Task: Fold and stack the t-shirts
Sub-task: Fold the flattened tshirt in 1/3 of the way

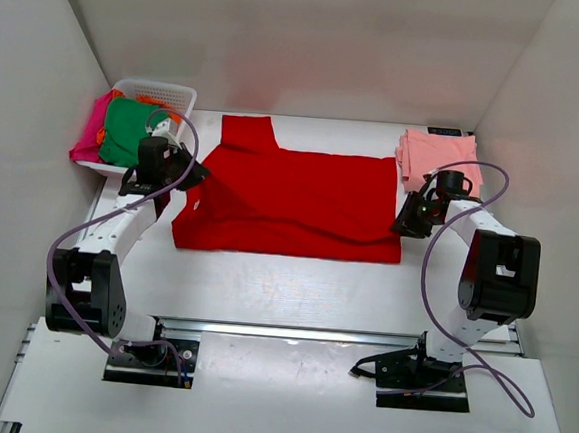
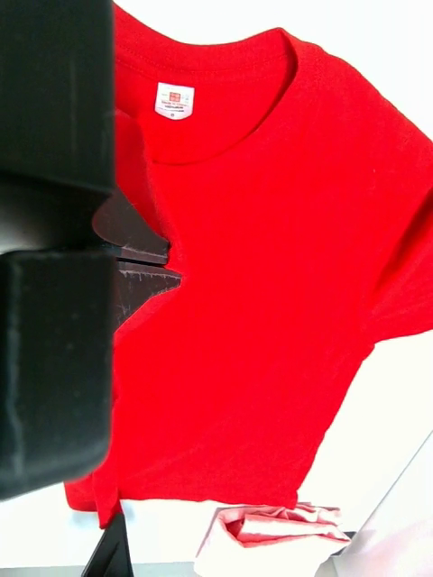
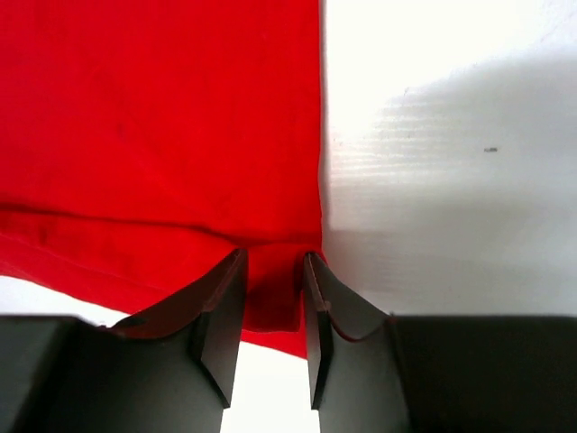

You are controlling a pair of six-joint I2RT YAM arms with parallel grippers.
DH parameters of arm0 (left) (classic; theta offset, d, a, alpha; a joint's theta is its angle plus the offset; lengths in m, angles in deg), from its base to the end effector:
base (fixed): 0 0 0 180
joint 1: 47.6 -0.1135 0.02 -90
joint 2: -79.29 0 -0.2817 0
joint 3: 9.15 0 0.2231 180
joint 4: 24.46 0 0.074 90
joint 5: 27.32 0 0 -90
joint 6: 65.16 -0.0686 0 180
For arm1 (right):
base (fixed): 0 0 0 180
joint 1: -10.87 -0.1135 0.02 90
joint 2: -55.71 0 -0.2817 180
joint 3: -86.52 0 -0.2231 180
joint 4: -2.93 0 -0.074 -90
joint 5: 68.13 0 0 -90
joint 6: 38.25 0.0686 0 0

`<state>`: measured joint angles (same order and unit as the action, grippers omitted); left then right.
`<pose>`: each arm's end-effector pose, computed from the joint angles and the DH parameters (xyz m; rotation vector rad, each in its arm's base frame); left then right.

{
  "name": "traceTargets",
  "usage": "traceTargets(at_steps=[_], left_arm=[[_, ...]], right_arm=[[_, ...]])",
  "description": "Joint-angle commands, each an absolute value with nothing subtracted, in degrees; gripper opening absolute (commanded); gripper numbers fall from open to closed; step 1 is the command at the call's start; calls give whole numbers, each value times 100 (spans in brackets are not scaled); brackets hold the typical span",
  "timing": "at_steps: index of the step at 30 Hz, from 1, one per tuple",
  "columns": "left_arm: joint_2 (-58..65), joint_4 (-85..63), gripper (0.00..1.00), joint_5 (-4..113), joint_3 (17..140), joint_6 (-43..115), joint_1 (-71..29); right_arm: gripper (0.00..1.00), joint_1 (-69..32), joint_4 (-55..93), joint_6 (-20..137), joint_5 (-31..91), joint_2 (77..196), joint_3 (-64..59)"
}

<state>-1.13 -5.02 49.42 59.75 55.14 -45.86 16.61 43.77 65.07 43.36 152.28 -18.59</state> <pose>0.3118 -0.0252 0.2743 -0.3921 2.1128 -0.5746 0.3240 -0.0073 0.1887 0.3161 2.6221 0.5422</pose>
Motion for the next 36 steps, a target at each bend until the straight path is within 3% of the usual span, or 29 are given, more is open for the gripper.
traceTargets(at_steps=[1,9,11,13,16,18,23,30,36], left_arm=[[-16,-728,0,5028,6121,5587,-4680],[-68,-771,0,5318,5963,5674,-4707],[-121,-737,21,5380,5937,5692,-4716],[-191,-780,54,5397,5989,5727,-4751],[-472,-815,79,5354,6244,5815,-4733],[-657,-650,84,5223,6681,5772,-4725],[-553,528,83,5081,6931,5508,-4453],[976,539,76,5204,4560,5763,-4233],[899,188,71,5931,4109,5797,-3952]], right_arm=[[29,1746,3990,6520,4384,15116,-1925],[40,1940,3287,6889,4586,14834,-2137],[42,1940,3295,6915,4551,14826,-2119],[43,1949,3295,6880,4516,14834,-2101],[47,1914,3321,6872,4401,14738,-2172],[55,1922,3391,6881,4323,14633,-2242],[59,1660,3961,6784,3814,14299,-2312],[52,1114,3998,6897,3646,13841,-2743],[49,262,3735,7231,3497,14034,-2506]])
